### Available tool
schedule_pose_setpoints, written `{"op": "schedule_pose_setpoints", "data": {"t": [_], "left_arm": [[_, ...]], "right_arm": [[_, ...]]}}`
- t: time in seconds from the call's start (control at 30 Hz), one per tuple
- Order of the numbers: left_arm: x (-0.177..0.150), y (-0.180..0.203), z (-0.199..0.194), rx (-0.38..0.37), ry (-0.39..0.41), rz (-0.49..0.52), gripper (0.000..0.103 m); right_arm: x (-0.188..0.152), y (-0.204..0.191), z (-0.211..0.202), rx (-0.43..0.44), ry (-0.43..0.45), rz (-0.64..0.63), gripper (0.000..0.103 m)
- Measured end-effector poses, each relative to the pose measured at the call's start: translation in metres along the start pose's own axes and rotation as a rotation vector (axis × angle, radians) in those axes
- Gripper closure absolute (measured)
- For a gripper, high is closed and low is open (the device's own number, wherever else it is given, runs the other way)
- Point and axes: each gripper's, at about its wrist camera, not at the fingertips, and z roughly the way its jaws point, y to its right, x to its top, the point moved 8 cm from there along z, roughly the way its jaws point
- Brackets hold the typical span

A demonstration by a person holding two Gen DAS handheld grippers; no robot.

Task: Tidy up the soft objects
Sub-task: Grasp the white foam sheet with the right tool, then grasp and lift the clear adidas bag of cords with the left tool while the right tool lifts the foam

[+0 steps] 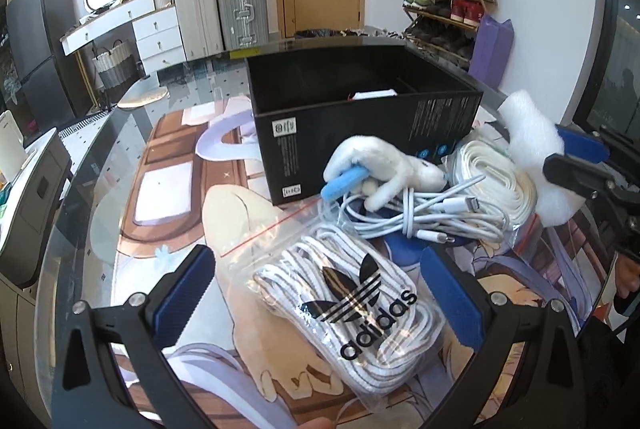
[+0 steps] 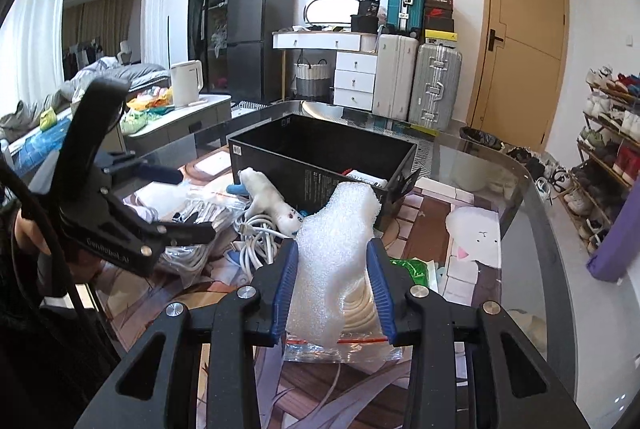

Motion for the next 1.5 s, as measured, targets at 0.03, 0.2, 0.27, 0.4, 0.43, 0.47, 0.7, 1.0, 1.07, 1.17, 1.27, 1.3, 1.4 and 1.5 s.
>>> {"op": "schedule_pose_setpoints", "data": {"t": [0.03,0.2,0.27,0.4,0.43,0.47,0.7,1.0,1.07,1.17,1.27,1.3,1.4,1.5], "left_arm": [[0.0,0.001,0.001,-0.006,-0.006,-0.005,0.0],[-0.003,0.001,0.007,-0.03,-0.047,-0.047,0.0],[-0.005,-0.001,0.011,-0.028,-0.07,-0.07,0.0],[-0.008,-0.002,0.015,-0.034,-0.098,-0.092,0.001],[-0.009,-0.002,0.015,-0.039,-0.101,-0.096,0.002],[-0.009,-0.002,0.014,-0.043,-0.099,-0.097,0.005],[-0.009,0.001,0.012,-0.043,-0.108,-0.076,0.024],[-0.013,0.005,0.003,-0.023,-0.106,-0.032,0.05],[-0.014,0.004,0.0,-0.023,-0.103,-0.031,0.051],[-0.014,0.002,-0.005,-0.023,-0.096,-0.038,0.053],[-0.013,-0.002,-0.008,-0.018,-0.088,-0.047,0.056],[-0.012,-0.004,-0.01,-0.018,-0.081,-0.053,0.056],[-0.01,-0.007,-0.014,-0.019,-0.064,-0.063,0.057],[-0.007,-0.009,-0.018,-0.02,-0.046,-0.064,0.057]], "right_arm": [[0.0,0.0,0.0,-0.002,0.001,0.0,0.067],[0.002,0.0,-0.001,-0.002,0.004,0.006,0.067],[0.002,0.0,-0.001,-0.003,0.005,0.006,0.067],[0.003,0.001,-0.001,-0.007,0.005,0.005,0.067],[0.003,0.001,-0.001,-0.007,0.006,0.005,0.067],[0.003,0.001,-0.002,-0.008,0.007,0.006,0.067],[0.004,0.002,-0.003,-0.013,0.01,0.005,0.067],[0.006,0.004,-0.005,-0.013,0.019,0.003,0.067],[0.006,0.004,-0.006,-0.012,0.022,0.005,0.067],[0.006,0.005,-0.006,-0.012,0.024,0.005,0.067],[0.007,0.005,-0.007,-0.013,0.029,0.007,0.067],[0.008,0.006,-0.007,-0.014,0.033,0.008,0.067],[0.009,0.007,-0.009,-0.014,0.04,0.013,0.067],[0.009,0.009,-0.01,-0.015,0.046,0.016,0.067]]}}
